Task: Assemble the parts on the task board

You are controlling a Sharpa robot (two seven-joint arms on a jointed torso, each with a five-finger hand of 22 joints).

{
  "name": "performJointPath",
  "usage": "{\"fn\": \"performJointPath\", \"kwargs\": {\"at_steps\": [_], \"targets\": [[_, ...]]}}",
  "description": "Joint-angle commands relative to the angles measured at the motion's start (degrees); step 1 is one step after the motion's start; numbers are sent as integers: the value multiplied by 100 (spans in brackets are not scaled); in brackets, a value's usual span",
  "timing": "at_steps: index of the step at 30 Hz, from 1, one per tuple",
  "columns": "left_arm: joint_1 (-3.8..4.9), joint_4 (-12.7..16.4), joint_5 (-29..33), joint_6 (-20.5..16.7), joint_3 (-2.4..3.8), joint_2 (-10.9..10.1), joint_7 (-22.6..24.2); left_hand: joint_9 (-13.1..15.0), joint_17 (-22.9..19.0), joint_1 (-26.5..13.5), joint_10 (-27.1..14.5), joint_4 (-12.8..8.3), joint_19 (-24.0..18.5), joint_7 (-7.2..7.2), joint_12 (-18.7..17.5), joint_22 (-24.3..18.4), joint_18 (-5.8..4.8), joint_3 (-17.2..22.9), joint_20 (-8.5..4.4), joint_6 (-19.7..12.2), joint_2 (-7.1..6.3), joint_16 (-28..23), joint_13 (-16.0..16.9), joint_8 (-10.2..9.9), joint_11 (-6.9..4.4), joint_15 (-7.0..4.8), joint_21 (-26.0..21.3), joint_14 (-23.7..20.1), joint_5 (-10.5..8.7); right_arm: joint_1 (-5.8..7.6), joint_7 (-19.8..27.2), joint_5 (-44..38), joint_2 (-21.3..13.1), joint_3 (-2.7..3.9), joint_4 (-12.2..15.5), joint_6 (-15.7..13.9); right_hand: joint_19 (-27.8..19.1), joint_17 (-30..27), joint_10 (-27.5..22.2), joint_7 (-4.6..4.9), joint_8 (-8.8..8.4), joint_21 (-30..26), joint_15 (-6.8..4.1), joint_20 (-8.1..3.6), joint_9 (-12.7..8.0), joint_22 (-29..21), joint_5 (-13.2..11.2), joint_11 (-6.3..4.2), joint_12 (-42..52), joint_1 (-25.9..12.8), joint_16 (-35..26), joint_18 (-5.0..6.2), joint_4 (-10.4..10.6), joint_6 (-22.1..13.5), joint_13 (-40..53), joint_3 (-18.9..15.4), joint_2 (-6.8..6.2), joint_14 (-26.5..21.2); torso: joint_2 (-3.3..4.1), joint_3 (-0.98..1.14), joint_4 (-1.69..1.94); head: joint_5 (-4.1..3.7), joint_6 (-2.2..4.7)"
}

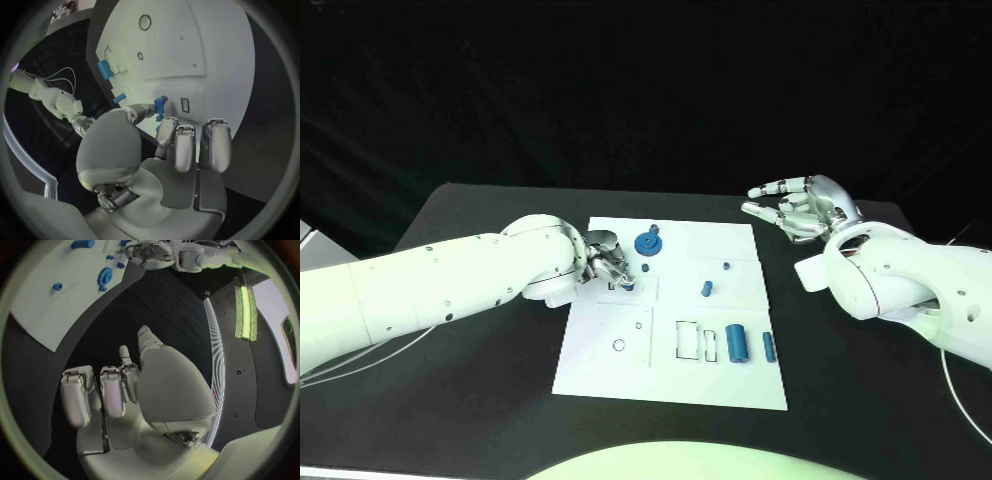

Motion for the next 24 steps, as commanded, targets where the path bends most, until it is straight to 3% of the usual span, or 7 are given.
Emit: {"fn": "performJointPath", "kwargs": {"at_steps": [1,24], "targets": [[1,0,-43,59,2,18,-14,-8,1316,53,35,-1299,44,-82,14,364,-76,1279,-1,113,-4,40,3,7,-7,-27,17,542,39,-4,31,-10,2,0,7,81,556,1061,-28,-22,19,-10,-4,18,6,1472,10,3,-21,-30,-24,-17,-5,-8,870,-40,6,487,2,2,-5,4,-5],[3,-42,-111,461,2,67,-104,-13,1323,60,38,-1305,43,-84,10,365,-76,1283,-3,123,-9,44,4,-5,-9,-27,17,543,39,-5,24,-11,-2,0,13,86,560,1063,-24,-22,21,-2,-4,17,6,1476,11,2,-16,-31,-23,-19,-8,-11,873,-42,8,488,3,0,-1,-14,-24]]}}
